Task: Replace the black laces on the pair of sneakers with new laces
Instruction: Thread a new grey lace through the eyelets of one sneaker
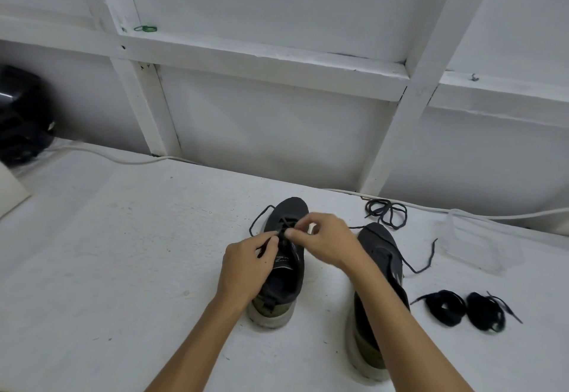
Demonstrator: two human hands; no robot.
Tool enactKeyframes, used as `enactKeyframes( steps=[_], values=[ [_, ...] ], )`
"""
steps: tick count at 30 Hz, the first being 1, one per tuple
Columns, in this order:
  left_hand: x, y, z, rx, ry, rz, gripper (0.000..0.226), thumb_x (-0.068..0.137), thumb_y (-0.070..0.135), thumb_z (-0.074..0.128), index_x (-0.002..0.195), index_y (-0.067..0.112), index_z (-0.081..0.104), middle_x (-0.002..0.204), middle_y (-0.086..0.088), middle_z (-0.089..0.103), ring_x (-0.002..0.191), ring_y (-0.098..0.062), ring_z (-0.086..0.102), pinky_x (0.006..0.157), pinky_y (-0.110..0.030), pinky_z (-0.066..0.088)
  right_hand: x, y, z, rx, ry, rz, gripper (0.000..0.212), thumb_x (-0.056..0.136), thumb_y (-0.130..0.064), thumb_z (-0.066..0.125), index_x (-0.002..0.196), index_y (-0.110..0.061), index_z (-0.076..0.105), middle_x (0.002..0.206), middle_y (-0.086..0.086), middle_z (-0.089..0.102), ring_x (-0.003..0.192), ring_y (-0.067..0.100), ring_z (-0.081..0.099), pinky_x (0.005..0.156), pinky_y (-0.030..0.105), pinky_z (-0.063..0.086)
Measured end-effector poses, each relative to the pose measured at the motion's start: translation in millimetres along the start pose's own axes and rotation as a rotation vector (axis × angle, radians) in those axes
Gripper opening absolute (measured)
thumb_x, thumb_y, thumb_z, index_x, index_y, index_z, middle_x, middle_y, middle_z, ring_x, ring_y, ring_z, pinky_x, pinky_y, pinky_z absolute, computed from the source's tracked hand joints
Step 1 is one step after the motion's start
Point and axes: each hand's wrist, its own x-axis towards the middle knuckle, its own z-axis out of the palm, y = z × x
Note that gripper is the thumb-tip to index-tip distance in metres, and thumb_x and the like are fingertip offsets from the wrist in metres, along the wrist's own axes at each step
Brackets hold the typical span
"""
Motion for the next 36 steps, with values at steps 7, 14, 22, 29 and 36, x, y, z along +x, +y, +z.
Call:
enactKeyframes(
  steps=[7, 14, 22, 29, 36],
  values=[
    [0, 0, 2, -0.008, 0.021, -0.028, 0.020, 0.095, 0.027, 0.061, 0.106, 0.026, 0.077, 0.080, 0.017, 0.071, 0.077, -0.003, 0.067, 0.073, -0.030, 0.059, 1, -3, -2, 0.065, -0.182, 0.036, 0.021, 0.101, -0.026, 0.053, 0.087, -0.014, 0.063, 0.072, -0.004, 0.062, 0.064, 0.014, 0.052, 0.059, 0.026, 0.042],
    [-1, -3, 3, -0.029, 0.012, -0.096, 0.021, 0.096, 0.036, 0.058, 0.106, 0.033, 0.076, 0.078, 0.015, 0.071, 0.075, 0.001, 0.065, 0.071, -0.026, 0.058, -10, 1, -51, 1.176, -0.177, 0.063, 0.040, 0.103, -0.016, 0.041, 0.064, -0.021, 0.033, 0.055, -0.007, 0.024, 0.051, 0.008, 0.015, 0.042, 0.017, 0.013],
    [-1, -1, 3, 0.003, 0.022, -0.056, 0.017, 0.096, 0.033, 0.060, 0.095, 0.033, 0.077, 0.073, 0.009, 0.072, 0.071, -0.010, 0.066, 0.069, -0.034, 0.056, -3, -3, -5, -0.001, 0.084, -0.038, 0.026, 0.092, -0.050, 0.066, 0.112, -0.035, 0.068, 0.074, -0.020, 0.055, 0.074, 0.007, 0.056, 0.067, 0.025, 0.040],
    [0, -4, 3, 0.002, 0.013, -0.054, 0.019, 0.096, 0.036, 0.059, 0.093, 0.032, 0.077, 0.071, 0.009, 0.071, 0.069, -0.010, 0.065, 0.066, -0.038, 0.056, 15, -12, 24, -0.407, 0.003, -0.072, 0.025, 0.098, -0.035, 0.057, 0.119, -0.033, 0.070, 0.118, -0.005, 0.070, 0.108, 0.021, 0.062, 0.079, 0.029, 0.047],
    [2, -3, 4, 0.035, 0.006, -0.098, 0.028, 0.097, 0.037, 0.056, 0.076, 0.026, 0.072, 0.059, 0.001, 0.063, 0.061, -0.019, 0.061, 0.059, -0.035, 0.049, 9, -21, -13, 0.302, 0.203, -0.009, 0.017, 0.102, -0.024, 0.051, 0.096, -0.017, 0.065, 0.071, -0.007, 0.059, 0.060, 0.005, 0.055, 0.051, 0.017, 0.040]
  ],
)
